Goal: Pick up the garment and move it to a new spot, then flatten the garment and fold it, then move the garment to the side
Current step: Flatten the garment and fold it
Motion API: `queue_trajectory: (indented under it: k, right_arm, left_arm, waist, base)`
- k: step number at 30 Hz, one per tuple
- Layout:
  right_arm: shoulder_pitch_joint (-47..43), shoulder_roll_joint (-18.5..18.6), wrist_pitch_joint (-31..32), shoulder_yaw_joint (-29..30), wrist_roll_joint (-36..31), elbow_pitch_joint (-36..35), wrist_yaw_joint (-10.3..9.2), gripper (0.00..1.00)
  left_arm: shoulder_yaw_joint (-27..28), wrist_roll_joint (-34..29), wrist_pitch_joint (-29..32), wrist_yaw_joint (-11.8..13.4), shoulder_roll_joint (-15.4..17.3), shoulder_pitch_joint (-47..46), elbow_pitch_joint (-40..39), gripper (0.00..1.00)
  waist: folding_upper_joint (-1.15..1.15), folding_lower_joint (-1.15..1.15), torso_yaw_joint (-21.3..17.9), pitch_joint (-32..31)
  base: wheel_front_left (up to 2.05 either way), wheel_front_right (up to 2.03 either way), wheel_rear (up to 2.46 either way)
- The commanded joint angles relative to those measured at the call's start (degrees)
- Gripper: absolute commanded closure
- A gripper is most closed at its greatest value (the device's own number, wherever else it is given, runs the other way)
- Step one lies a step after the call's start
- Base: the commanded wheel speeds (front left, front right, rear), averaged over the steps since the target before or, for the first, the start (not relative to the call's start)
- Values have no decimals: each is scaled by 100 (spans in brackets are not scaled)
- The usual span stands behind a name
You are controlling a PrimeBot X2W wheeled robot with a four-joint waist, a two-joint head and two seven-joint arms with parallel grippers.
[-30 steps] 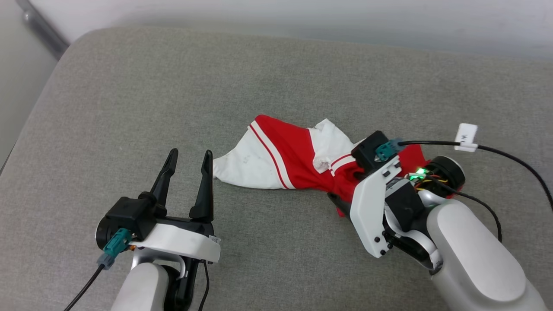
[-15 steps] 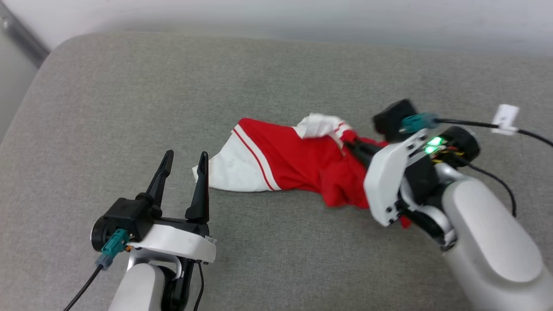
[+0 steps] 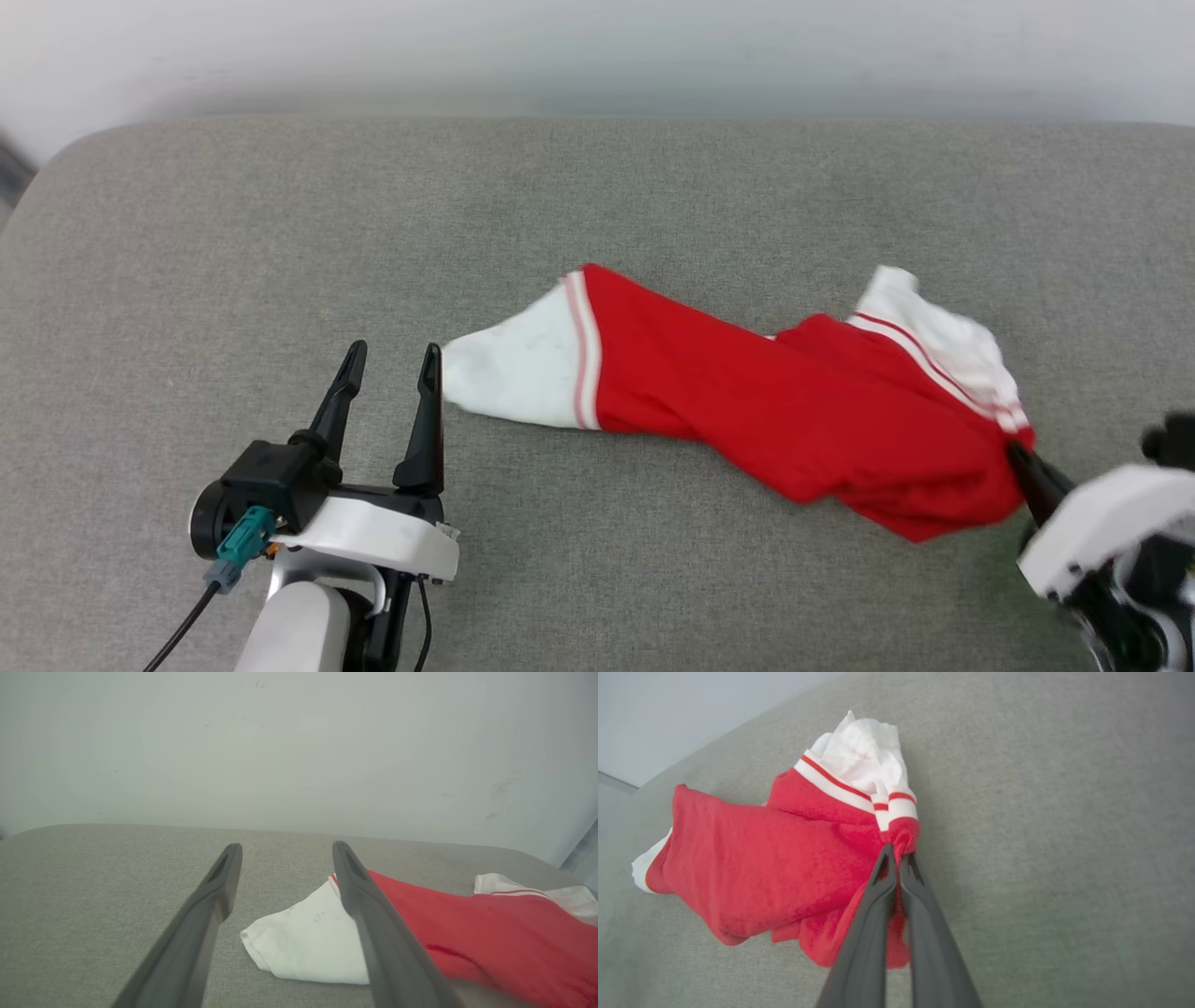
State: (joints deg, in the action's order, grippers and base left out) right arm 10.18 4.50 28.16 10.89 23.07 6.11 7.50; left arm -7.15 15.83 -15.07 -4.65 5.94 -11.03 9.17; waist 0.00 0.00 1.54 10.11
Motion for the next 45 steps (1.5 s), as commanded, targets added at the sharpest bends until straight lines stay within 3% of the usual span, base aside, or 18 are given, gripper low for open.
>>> queue_trajectory:
  k: [1, 2, 3, 4, 5, 8, 12, 13, 23, 36, 45]
  right_arm:
    - [-279, -105, -82, 350, 188, 180, -2, 100]
    - [-393, -130, -100, 491, 241, 288, -2, 93]
    - [-502, -151, -134, 582, 260, 394, -2, 65]
    - [-573, -160, -166, 631, 321, 488, -2, 14]
    - [-628, -166, -207, 630, 420, 582, -2, 0]
    - [-739, -171, -495, 425, 620, 770, -2, 0]
    - [-713, -170, -986, 57, 387, 652, -2, 0]
    - [-635, -155, -1357, -61, 99, 520, -3, 0]
    - [-683, -160, -2448, -155, -906, -223, -3, 0]
    - [-1595, -161, -2327, -547, -1409, -1622, -2, 0]
    - [-1716, -161, -2409, -659, -1172, -1929, -3, 0]
  left_arm:
    - [22, -22, -14, -33, 22, 37, 30, 0]
    - [32, -23, -14, -19, 31, 48, 41, 0]
    - [36, -21, -14, -17, 30, 58, 48, 0]
    - [43, -14, -14, -17, 34, 70, 56, 0]
    - [48, -8, -14, -15, 36, 82, 62, 0]
    - [62, 8, -14, -14, 42, 102, 78, 0]
    - [98, 30, -14, 22, 56, 139, 87, 0]
    - [113, 33, -14, 28, 61, 164, 99, 0]
    - [88, 45, -14, 54, 50, 341, 263, 0]
    - [122, 101, 164, 158, 219, 679, 346, 0]
    - [-38, 316, 928, -54, 412, 129, 516, 0]
  waist:
    - [0, 0, -7, -18]
    - [0, 0, -13, -27]
    - [0, 0, -15, -36]
    - [0, 0, -17, -46]
    - [0, 0, -20, -50]
    - [0, 0, -20, -59]
    - [0, 0, -58, -90]
    - [0, 0, -72, -134]
    - [0, 0, 3, -545]
    - [0, 0, -141, -1002]
    - [0, 0, -364, -864]
  base:
    - [0, 0, 0]
    - [0, 0, 0]
    - [0, 0, 0]
    - [0, 0, 0]
    - [0, 0, 0]
    - [0, 0, 0]
    - [0, 0, 0]
    - [0, 0, 0]
    - [0, 0, 0]
    - [0, 0, 0]
    - [0, 0, 0]
